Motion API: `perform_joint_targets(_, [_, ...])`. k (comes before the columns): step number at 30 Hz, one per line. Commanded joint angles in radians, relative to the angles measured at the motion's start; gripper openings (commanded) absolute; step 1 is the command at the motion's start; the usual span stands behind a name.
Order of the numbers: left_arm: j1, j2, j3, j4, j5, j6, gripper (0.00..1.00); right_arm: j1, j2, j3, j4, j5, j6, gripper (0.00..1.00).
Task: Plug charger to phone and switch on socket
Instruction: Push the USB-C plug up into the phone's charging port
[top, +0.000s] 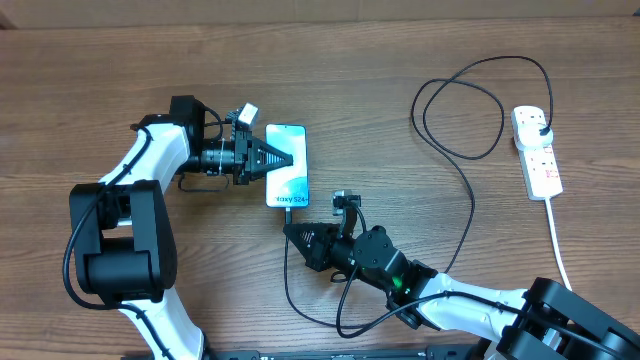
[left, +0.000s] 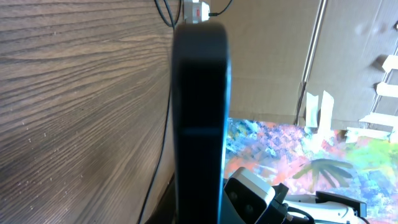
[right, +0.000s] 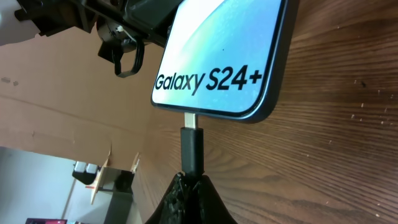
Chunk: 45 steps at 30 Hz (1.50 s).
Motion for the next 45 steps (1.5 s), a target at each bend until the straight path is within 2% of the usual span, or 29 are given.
perform_joint_targets(1, [0.004,-0.016,-0.004,-0.004,0.031,-0.013,0.04,-0.002,-0.008,0.018,0.002,0.032,0.007,0.04])
perform_joint_targets(18, [0.004,-0.016,-0.004,-0.006,0.031,0.022,0.04,-0.003,-0.008,0.021,0.003,0.077,0.034,0.03])
perform_joint_targets(27, [0.003,-0.016,-0.004,-0.024,0.032,0.029,0.04,-0.033,-0.008,0.022,0.005,0.08,0.163,0.04])
perform_joint_targets(45, [0.003,-0.016,-0.004,-0.033,0.038,0.029,0.04,-0.079,-0.008,0.068,0.021,0.047,0.164,0.04])
